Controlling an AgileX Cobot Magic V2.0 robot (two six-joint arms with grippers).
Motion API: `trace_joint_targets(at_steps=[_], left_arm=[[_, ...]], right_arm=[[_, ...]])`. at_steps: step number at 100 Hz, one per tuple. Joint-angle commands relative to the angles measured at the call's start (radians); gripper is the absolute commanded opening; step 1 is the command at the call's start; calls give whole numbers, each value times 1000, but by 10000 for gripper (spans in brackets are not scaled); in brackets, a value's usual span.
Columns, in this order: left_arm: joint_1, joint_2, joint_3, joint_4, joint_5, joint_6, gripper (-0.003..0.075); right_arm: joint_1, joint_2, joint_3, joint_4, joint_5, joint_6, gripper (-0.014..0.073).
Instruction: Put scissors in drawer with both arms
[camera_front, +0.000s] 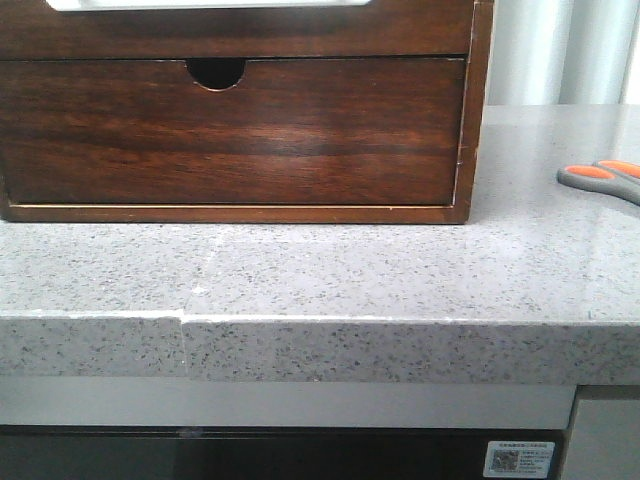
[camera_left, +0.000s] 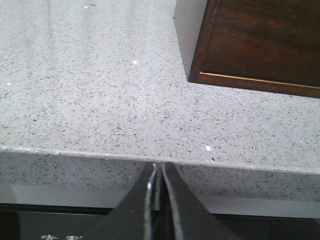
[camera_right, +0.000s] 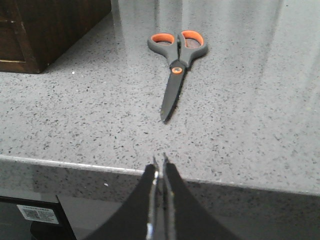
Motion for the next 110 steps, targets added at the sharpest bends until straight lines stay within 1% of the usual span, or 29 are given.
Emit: trace_joint_targets(at_steps=[1,85,92,98,110], left_arm=[[3,-31,22,-15,-25,-9,-19],[3,-31,22,-11,-25,-9,-19],[3,-31,22,8,-26,-7,-19],[3,-31,22,13,-32,-7,-19],[3,-31,22,-24,-46,-7,-19]], right_arm=[[-6,-19,12,-2,-18,-3,-32],[-6,-19,12,-3,-18,-3,-32],[-6,-19,12,-21,-57,-3,-32],[-6,-19,12,-21,-120,-3,-32],[-6,-19,12,-21,-239,-3,-32]])
